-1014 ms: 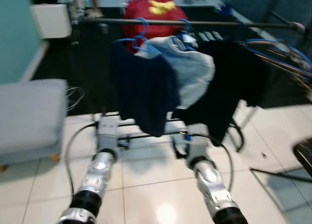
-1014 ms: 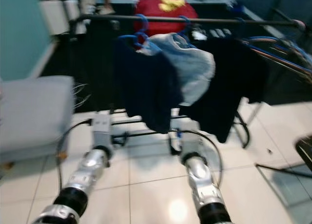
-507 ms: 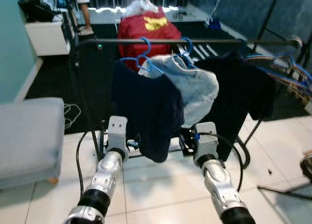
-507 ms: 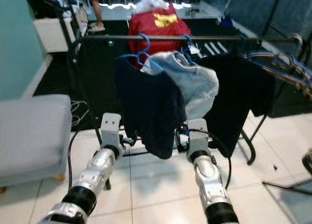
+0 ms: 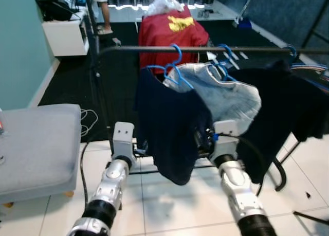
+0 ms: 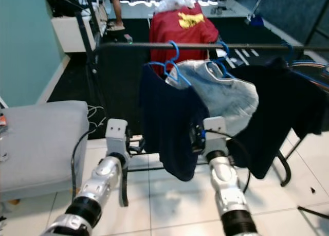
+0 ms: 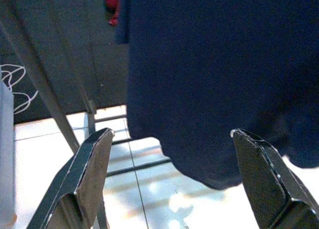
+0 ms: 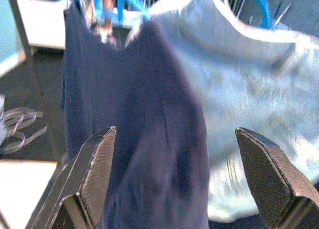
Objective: Hang hanger
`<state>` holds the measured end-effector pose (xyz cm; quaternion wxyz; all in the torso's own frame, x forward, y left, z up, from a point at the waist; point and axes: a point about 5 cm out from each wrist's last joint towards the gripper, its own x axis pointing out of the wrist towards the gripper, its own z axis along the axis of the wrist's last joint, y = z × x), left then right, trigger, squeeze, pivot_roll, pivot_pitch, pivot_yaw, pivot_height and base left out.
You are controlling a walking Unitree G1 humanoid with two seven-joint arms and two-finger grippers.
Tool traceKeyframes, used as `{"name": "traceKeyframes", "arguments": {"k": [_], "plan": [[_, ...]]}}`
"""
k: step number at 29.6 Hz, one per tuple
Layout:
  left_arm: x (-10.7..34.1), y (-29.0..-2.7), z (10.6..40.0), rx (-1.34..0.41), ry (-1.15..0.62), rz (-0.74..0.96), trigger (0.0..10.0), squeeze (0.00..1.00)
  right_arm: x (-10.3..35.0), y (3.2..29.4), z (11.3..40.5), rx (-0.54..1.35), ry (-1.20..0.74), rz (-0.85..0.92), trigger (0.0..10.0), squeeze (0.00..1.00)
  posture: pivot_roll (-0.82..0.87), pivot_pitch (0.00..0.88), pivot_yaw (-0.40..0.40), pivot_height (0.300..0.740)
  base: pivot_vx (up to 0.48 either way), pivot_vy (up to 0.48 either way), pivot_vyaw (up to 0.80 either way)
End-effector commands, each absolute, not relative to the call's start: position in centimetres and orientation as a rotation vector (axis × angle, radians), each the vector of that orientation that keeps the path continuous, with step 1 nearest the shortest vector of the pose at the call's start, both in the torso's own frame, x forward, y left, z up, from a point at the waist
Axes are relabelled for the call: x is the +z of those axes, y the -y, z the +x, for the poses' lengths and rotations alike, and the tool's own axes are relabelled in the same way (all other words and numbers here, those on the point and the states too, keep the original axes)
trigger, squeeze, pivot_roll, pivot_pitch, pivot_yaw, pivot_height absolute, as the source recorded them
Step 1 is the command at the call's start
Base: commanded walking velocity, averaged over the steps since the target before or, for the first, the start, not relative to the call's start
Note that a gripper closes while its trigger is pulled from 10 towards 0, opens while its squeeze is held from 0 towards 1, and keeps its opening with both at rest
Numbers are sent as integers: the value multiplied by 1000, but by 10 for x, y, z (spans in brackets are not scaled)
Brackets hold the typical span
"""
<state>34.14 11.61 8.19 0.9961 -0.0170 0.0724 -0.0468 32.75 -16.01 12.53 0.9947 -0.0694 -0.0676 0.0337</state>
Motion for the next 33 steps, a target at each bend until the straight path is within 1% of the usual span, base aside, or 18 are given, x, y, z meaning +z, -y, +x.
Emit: {"name": "traceKeyframes", "arguments": {"k": [1,2,5,8,17,26,33], "plan": [[78,-122,339,-80,-156,-24,10000,0,131,156,327,69,162,-130,10000,0,-62,119,-33,740,349,0,0],[78,-122,339,-80,-156,-24,10000,0,131,156,327,69,162,-130,10000,0,-62,119,-33,740,349,0,0],[81,-124,341,-79,-150,-21,10000,0,162,158,329,58,285,-186,10000,0,-65,124,-34,740,345,0,0],[81,-125,341,-76,-150,-19,10000,0,176,159,330,60,326,-193,10000,0,-64,128,-34,740,344,0,0],[80,-127,340,-76,-154,-14,10000,0,186,157,334,87,326,-151,10000,0,-60,130,-31,740,336,0,0],[80,-127,340,-68,-156,2,10000,0,194,153,338,116,323,-147,10000,0,-60,134,-29,740,0,0,0],[81,-130,340,-60,-150,13,10000,0,190,152,349,133,233,-149,10000,0,-50,139,-29,740,0,0,0]]}}
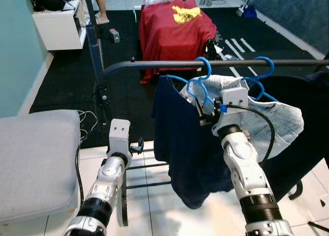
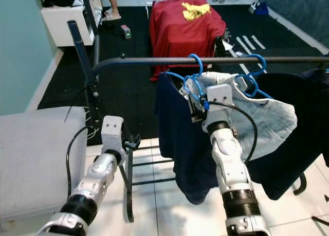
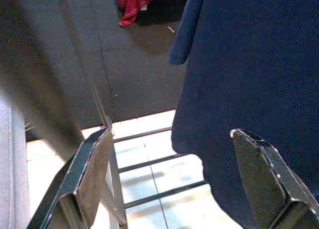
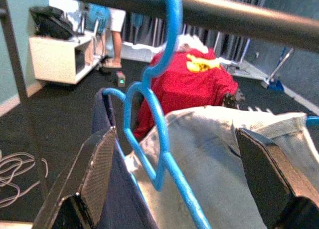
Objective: Hang hanger
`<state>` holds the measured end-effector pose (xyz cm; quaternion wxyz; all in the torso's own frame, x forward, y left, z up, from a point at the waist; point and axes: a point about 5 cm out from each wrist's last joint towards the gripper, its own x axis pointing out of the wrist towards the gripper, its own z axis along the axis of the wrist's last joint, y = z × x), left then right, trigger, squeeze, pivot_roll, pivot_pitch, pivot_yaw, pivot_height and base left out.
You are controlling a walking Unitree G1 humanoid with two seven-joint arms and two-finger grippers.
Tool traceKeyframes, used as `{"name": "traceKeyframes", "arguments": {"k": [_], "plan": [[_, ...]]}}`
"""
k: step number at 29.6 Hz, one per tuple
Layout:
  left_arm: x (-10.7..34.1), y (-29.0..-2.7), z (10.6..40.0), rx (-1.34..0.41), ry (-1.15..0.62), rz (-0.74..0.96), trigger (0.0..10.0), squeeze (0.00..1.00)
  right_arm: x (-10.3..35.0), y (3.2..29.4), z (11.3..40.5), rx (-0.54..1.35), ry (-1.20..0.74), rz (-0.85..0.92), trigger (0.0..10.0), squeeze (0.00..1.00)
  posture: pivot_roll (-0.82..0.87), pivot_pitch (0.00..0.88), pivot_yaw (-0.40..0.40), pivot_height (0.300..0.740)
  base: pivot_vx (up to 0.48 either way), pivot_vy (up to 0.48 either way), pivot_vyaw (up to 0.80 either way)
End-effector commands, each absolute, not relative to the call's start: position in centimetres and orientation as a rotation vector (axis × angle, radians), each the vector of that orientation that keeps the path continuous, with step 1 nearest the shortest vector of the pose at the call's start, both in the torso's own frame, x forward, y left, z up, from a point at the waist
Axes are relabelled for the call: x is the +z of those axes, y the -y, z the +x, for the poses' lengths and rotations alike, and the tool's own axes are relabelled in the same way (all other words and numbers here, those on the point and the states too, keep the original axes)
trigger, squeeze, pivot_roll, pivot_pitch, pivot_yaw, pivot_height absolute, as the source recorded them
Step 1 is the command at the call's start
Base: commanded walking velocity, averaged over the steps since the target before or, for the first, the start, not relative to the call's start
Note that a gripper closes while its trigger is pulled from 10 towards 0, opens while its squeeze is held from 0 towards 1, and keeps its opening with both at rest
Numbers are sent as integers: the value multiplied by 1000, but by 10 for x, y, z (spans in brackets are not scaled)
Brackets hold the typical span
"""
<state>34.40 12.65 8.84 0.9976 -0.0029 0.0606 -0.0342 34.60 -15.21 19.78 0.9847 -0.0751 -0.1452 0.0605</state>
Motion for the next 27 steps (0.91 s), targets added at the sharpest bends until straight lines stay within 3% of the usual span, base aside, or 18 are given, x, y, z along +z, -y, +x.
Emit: {"name": "traceKeyframes", "arguments": {"k": [1,11,15,17,27], "plan": [[81,-131,340,-59,-149,16,10000,0,190,152,351,143,216,-155,10000,0,-49,138,-28,740,0,0,0],[86,-129,340,-90,-115,22,10000,0,194,154,360,161,163,-159,10000,27,-53,132,-26,740,0,0,0],[102,-116,320,-399,65,7,10000,0,198,163,365,163,131,-140,10000,0,-54,125,-29,740,0,0,0],[107,-118,312,-457,113,17,10000,0,199,167,366,170,119,-119,10000,0,-50,125,-32,740,0,0,0],[124,-125,291,-548,195,60,10000,0,198,177,376,227,70,-82,10000,0,-30,132,-44,740,0,0,0]]}}
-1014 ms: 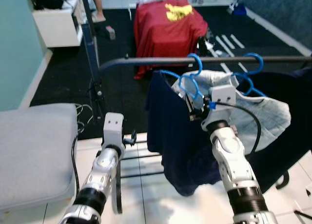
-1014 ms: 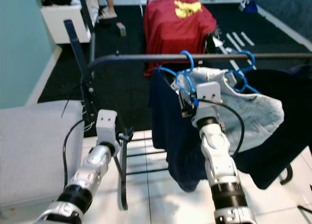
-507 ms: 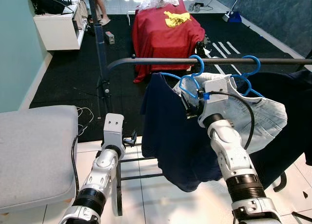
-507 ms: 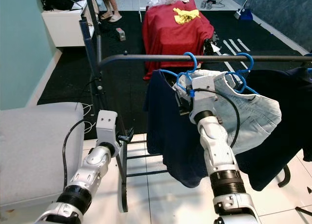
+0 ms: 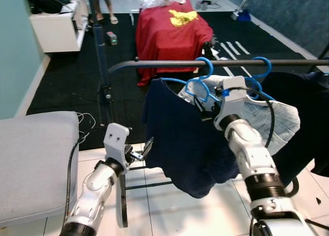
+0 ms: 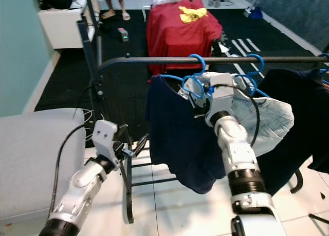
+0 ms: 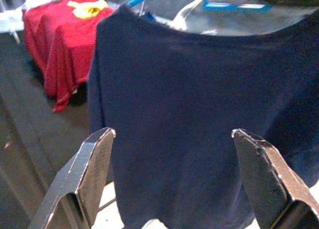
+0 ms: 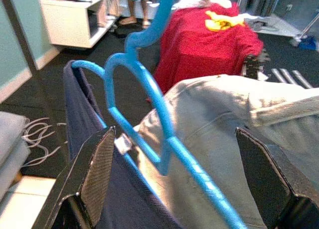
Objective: Hang hanger
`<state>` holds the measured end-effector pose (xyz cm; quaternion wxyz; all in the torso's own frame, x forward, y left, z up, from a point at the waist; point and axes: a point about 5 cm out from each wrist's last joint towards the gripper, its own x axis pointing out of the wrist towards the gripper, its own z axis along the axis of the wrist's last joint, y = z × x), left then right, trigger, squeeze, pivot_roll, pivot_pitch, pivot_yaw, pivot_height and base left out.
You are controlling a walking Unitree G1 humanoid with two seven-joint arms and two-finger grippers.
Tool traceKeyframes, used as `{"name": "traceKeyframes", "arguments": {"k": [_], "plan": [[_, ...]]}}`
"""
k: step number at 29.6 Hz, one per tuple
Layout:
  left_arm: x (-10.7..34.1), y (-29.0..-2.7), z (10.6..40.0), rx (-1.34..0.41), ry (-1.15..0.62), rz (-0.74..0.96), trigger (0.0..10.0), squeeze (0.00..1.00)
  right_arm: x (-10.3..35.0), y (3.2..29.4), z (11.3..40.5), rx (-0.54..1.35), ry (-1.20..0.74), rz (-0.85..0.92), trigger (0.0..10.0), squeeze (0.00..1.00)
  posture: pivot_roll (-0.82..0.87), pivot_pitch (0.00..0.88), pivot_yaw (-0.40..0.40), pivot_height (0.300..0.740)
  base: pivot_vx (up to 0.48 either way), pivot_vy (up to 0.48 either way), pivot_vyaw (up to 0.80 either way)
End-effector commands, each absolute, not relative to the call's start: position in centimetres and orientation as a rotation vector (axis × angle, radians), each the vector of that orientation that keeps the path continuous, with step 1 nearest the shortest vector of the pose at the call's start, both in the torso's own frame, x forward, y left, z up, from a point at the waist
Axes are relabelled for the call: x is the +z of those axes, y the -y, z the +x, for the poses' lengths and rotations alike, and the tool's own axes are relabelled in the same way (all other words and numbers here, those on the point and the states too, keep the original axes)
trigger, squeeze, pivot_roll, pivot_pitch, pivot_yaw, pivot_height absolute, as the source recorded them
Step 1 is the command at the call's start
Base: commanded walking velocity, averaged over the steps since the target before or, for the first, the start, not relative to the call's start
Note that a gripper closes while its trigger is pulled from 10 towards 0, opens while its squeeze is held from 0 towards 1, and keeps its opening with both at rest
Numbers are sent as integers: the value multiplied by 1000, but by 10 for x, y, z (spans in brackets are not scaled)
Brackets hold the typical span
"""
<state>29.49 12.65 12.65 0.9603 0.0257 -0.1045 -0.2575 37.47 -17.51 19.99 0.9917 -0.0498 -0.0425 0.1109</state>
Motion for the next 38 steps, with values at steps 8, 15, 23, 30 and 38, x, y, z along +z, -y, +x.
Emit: {"name": "traceKeyframes", "arguments": {"k": [8,15,23,30,38], "plan": [[126,-124,290,-537,205,63,10000,0,203,179,385,307,53,-111,10000,0,-30,150,-51,740,0,0,0],[128,-124,289,-538,205,66,10000,0,221,187,393,362,49,-192,4353,0,-39,160,-56,740,0,0,0],[128,-125,286,-537,187,62,10000,0,226,193,398,384,13,-239,1020,0,-43,164,-63,740,0,0,0],[128,-125,286,-536,182,62,10000,0,223,192,399,401,-13,-249,588,0,-42,164,-65,740,0,0,0],[127,-124,286,-538,173,75,10000,0,217,191,400,411,-37,-249,0,0,-41,164,-65,740,0,0,0]]}}
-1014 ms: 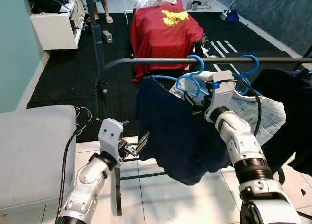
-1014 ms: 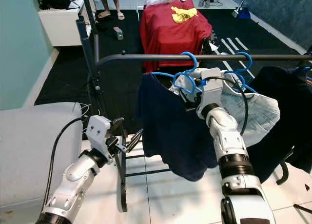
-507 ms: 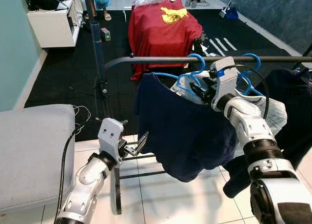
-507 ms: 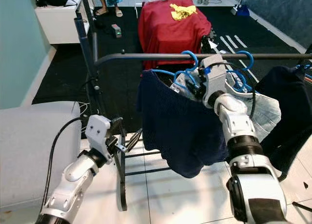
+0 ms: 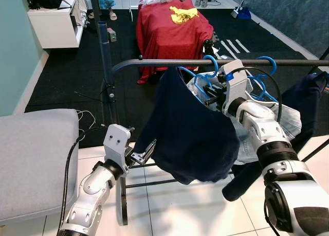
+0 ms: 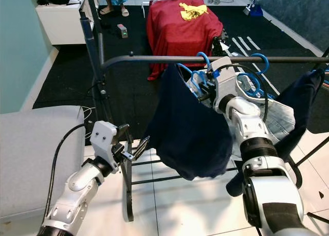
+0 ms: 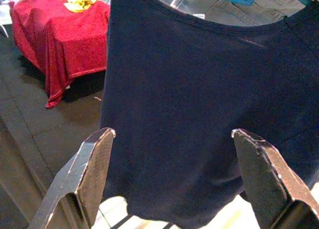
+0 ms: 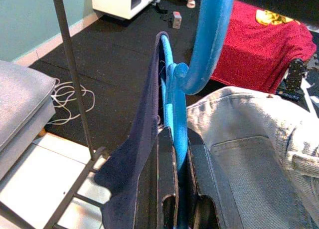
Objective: Hang hanger
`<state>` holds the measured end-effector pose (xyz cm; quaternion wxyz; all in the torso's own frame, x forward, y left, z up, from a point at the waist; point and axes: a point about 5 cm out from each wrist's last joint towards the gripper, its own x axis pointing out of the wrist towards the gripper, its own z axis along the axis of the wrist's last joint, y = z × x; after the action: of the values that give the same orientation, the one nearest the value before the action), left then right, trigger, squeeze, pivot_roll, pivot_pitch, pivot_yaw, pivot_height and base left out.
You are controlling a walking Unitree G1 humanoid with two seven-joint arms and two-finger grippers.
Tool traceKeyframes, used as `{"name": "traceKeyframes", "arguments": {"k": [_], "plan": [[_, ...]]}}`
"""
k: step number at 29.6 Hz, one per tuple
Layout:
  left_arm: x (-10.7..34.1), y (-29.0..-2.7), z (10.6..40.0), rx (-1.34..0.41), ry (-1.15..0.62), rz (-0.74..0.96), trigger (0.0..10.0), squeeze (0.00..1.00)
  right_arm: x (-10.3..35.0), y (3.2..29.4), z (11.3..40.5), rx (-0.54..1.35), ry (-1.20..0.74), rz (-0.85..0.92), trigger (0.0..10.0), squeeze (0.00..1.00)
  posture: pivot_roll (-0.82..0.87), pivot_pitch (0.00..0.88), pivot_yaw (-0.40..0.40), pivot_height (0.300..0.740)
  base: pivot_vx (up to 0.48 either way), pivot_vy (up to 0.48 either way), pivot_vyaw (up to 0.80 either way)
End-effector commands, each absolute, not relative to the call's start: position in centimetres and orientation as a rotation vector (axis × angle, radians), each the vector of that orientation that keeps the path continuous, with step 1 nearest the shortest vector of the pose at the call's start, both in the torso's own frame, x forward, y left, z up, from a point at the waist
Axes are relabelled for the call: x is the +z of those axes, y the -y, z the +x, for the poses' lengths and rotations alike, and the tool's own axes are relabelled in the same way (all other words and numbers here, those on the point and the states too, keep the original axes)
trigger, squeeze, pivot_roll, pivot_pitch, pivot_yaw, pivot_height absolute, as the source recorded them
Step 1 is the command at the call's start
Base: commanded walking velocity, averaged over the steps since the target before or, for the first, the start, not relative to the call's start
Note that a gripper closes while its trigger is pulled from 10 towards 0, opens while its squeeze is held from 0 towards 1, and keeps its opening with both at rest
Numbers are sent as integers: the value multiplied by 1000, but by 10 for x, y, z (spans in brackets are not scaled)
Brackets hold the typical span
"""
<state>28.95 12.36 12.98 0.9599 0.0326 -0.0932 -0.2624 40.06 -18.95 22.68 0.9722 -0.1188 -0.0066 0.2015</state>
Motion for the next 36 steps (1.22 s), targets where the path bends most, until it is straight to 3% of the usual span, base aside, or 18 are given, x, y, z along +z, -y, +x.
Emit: {"name": "traceKeyframes", "arguments": {"k": [1,10,15,25,30,36], "plan": [[127,-124,286,-538,173,75,10000,0,217,191,400,411,-37,-249,0,0,-41,164,-65,740,0,0,0],[129,-123,287,-545,173,103,10000,0,235,174,395,456,96,-272,0,0,-30,155,-65,740,0,0,0],[128,-127,293,-480,164,112,10000,0,241,141,371,546,173,-304,0,0,-32,144,-50,740,0,0,0],[131,-121,301,-482,170,100,10000,0,246,128,350,491,245,-243,0,0,-38,128,-32,740,0,0,0],[131,-114,302,-508,166,87,10000,0,213,119,320,554,211,-155,0,0,-48,121,-24,740,0,0,0],[127,-117,302,-473,145,43,10000,0,181,127,311,501,115,-145,0,0,-45,121,-27,740,0,0,0]]}}
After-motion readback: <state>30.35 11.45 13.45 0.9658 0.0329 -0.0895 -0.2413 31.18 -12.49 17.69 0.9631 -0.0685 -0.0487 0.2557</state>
